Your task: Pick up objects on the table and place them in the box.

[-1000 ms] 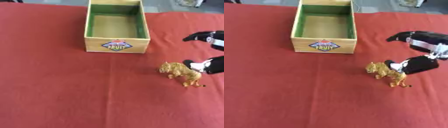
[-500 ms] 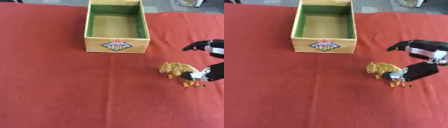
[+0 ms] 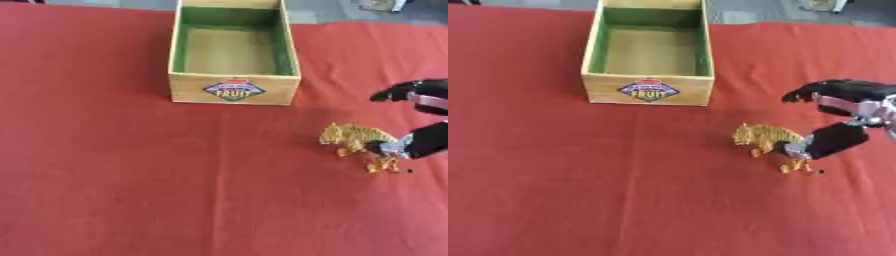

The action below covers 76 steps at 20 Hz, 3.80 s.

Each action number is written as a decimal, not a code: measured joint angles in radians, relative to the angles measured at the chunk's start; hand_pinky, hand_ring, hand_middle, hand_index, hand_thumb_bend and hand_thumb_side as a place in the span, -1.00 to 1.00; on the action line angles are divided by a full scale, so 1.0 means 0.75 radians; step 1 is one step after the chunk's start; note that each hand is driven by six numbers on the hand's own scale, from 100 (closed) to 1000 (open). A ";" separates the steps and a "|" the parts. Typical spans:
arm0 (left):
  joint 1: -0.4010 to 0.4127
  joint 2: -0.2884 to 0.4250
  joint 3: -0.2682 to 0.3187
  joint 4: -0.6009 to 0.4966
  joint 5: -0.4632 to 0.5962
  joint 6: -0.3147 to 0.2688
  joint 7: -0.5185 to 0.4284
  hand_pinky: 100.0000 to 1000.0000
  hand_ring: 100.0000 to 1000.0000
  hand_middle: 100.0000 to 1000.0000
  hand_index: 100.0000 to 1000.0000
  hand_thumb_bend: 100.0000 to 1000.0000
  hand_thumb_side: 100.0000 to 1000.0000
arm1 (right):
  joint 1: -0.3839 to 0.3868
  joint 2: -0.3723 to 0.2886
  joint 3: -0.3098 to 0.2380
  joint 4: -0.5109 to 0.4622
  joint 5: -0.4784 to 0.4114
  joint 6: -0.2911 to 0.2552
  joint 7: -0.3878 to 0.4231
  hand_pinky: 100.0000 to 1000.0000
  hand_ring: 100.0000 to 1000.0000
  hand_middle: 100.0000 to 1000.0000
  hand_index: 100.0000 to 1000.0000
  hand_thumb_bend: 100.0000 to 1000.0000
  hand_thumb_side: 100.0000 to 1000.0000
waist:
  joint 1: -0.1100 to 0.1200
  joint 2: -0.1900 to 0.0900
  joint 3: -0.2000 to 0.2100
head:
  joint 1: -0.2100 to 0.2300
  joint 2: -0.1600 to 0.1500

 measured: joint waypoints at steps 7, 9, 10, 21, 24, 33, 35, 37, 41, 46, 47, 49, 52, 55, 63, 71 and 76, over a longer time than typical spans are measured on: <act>0.000 0.000 0.000 0.000 -0.002 0.001 0.000 0.12 0.08 0.03 0.55 -1.00 0.41 | -0.021 0.025 0.034 0.056 0.000 -0.026 0.017 0.86 0.79 0.77 1.00 -0.30 0.11 | 0.000 0.010 0.010 | -0.007 -0.004; 0.000 0.000 0.000 0.000 -0.002 0.002 0.000 0.12 0.08 0.02 0.55 -1.00 0.41 | -0.022 0.026 0.043 0.065 0.000 -0.033 0.024 0.85 0.79 0.75 1.00 -0.34 0.07 | 0.000 0.010 0.012 | -0.008 -0.004; 0.000 0.000 0.000 0.000 -0.002 0.002 0.001 0.12 0.08 0.02 0.55 -1.00 0.41 | -0.026 0.028 0.047 0.072 0.001 -0.035 0.026 0.84 0.79 0.74 0.99 -0.36 0.06 | 0.000 0.010 0.012 | -0.009 -0.004; 0.000 0.000 0.000 0.000 -0.004 0.010 -0.003 0.12 0.08 0.02 0.53 -1.00 0.40 | -0.032 0.042 0.062 0.114 0.018 -0.044 -0.001 0.68 0.55 0.25 0.35 -0.64 -0.18 | -0.005 0.010 0.015 | -0.009 -0.005; 0.000 0.000 0.000 0.000 -0.005 0.014 -0.004 0.12 0.08 0.02 0.52 -1.00 0.40 | -0.031 0.046 0.063 0.108 0.011 -0.039 -0.016 0.66 0.52 0.17 0.29 -0.73 -0.20 | -0.005 0.010 0.015 | -0.009 -0.005; 0.000 0.000 0.000 0.000 -0.006 0.018 -0.006 0.11 0.08 0.01 0.52 -1.00 0.39 | -0.024 0.047 0.063 0.075 -0.047 -0.001 -0.063 0.58 0.37 0.00 0.06 -1.00 -0.48 | -0.007 0.011 0.018 | -0.008 -0.005; -0.002 0.000 0.000 0.000 -0.006 0.019 -0.006 0.11 0.08 0.01 0.52 -1.00 0.39 | -0.023 0.048 0.063 0.075 -0.059 0.012 -0.071 0.57 0.35 -0.02 0.04 -1.00 -0.72 | -0.008 0.011 0.022 | -0.007 -0.005; -0.003 0.000 0.000 0.000 -0.006 0.019 -0.006 0.11 0.08 0.01 0.52 -1.00 0.39 | -0.023 0.049 0.063 0.076 -0.072 0.027 -0.081 0.56 0.33 -0.04 0.02 -1.00 -0.92 | -0.008 0.011 0.024 | -0.007 -0.005; -0.005 -0.001 0.000 0.000 -0.006 0.019 -0.006 0.10 0.08 0.01 0.52 -1.00 0.40 | -0.021 0.052 0.063 0.076 -0.102 0.057 -0.091 0.53 0.28 -0.10 -0.06 -1.00 -1.00 | -0.009 0.011 0.024 | -0.005 -0.009; -0.005 -0.001 0.000 0.000 -0.006 0.019 -0.006 0.10 0.08 0.02 0.52 -1.00 0.40 | -0.021 0.060 0.062 0.076 -0.138 0.104 -0.116 0.50 0.24 -0.15 -0.13 -1.00 -0.95 | -0.009 0.011 0.024 | -0.005 -0.010; -0.005 -0.001 0.000 0.000 -0.006 0.020 -0.007 0.10 0.08 0.02 0.52 -1.00 0.40 | -0.021 0.060 0.062 0.076 -0.144 0.113 -0.123 0.50 0.24 -0.16 -0.14 -1.00 -0.99 | -0.009 0.011 0.024 | -0.005 -0.011; -0.005 -0.001 0.000 0.000 -0.006 0.020 -0.007 0.10 0.08 0.02 0.52 -1.00 0.39 | -0.021 0.060 0.061 0.076 -0.155 0.130 -0.140 0.50 0.23 -0.17 -0.15 -1.00 -0.96 | -0.009 0.011 0.024 | -0.005 -0.011; -0.005 -0.001 0.000 0.000 -0.006 0.021 -0.008 0.10 0.08 0.02 0.52 -1.00 0.39 | -0.023 0.064 0.050 0.066 -0.167 0.152 -0.166 0.49 0.20 -0.19 -0.18 -1.00 -0.90 | -0.009 0.011 0.021 | -0.004 -0.011; -0.005 -0.001 0.000 0.000 -0.006 0.022 -0.009 0.10 0.08 0.02 0.52 -1.00 0.39 | -0.034 0.073 0.033 0.046 -0.187 0.174 -0.196 0.47 0.16 -0.22 -0.27 -1.00 -0.65 | -0.009 0.010 0.016 | -0.003 -0.011; -0.005 -0.001 0.000 0.000 -0.006 0.024 -0.006 0.10 0.08 0.02 0.53 -1.00 0.38 | -0.059 0.089 -0.005 0.007 -0.278 0.243 -0.282 0.42 0.07 -0.36 -0.75 -1.00 -0.73 | -0.009 0.010 0.015 | -0.002 -0.020; -0.005 -0.001 0.000 0.000 -0.005 0.024 -0.006 0.10 0.08 0.02 0.53 -1.00 0.38 | -0.072 0.097 -0.014 -0.021 -0.336 0.270 -0.330 0.40 0.02 -0.44 -0.81 -1.00 -0.74 | -0.009 0.009 0.016 | -0.002 -0.022; -0.004 -0.001 0.000 0.000 -0.005 0.025 -0.007 0.10 0.08 0.02 0.53 -1.00 0.37 | -0.191 0.105 -0.062 -0.038 -0.336 0.285 -0.374 0.41 0.00 -0.45 -0.80 -1.00 -0.74 | -0.015 0.008 0.029 | -0.003 -0.022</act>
